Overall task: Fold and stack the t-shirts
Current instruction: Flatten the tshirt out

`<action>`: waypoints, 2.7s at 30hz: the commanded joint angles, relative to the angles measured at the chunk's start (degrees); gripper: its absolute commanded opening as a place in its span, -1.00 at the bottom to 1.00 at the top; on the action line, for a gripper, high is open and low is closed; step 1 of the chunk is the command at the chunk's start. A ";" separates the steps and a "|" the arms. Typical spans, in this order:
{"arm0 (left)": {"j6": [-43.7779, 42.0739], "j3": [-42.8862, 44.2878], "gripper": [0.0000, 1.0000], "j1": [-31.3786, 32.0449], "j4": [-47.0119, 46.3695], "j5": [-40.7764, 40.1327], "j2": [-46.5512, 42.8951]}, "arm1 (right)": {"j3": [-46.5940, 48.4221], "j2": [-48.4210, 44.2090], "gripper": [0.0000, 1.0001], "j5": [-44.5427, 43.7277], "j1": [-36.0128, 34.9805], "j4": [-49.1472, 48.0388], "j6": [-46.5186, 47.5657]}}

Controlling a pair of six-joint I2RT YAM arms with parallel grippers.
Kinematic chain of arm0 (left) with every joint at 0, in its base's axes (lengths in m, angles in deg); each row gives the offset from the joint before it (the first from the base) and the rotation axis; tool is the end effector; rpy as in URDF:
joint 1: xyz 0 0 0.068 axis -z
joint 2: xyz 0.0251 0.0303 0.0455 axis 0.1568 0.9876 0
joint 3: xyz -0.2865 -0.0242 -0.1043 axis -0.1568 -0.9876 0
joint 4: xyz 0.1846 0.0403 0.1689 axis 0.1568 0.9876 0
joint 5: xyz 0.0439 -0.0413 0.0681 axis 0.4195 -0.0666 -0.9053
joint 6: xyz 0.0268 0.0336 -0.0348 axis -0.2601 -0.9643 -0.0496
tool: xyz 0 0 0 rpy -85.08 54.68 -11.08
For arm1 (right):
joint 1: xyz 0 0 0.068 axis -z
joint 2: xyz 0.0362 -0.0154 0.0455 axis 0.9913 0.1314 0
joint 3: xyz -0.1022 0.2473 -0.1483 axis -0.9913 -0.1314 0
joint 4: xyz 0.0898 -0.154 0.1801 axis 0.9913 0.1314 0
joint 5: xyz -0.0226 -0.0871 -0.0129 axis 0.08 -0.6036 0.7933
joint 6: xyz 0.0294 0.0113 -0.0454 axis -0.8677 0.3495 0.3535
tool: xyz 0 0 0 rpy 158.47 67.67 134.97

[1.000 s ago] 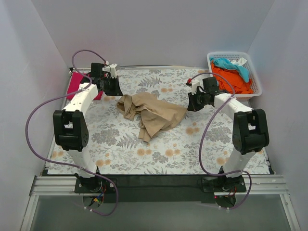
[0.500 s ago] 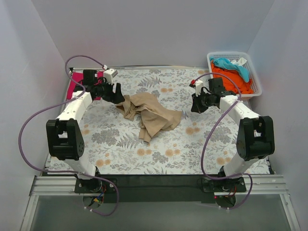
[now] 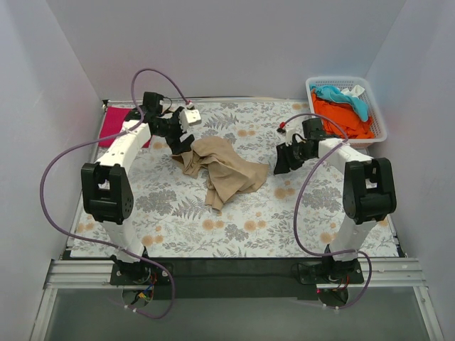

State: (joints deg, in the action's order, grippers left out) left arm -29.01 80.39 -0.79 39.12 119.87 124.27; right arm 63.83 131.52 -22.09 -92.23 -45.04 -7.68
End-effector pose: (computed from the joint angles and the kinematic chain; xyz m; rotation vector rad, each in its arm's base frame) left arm 0.3832 -0.0782 0.3144 0.7939 2.3135 -0.7368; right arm 0.3534 0.0814 0.2299 -0.7450 2.4069 0.6947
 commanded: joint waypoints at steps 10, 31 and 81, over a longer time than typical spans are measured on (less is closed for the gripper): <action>-13.47 -0.72 -0.61 3.46 2.39 -6.08 1.42 | 6.12 6.06 -0.03 0.88 -0.15 -1.83 -7.22; -9.16 -4.33 -1.00 1.00 2.48 -5.38 -4.29 | 6.04 11.51 0.01 -20.99 -12.27 -12.55 -8.19; 63.70 3.58 -1.00 -24.40 -42.34 2.97 -29.86 | 21.24 -39.72 -0.97 -28.03 0.38 -0.95 16.77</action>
State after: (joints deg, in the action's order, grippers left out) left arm 32.86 84.84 -25.03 1.81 125.05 98.63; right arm 82.46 93.23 -46.74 -91.94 -44.01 8.18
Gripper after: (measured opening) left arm 0.021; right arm 0.013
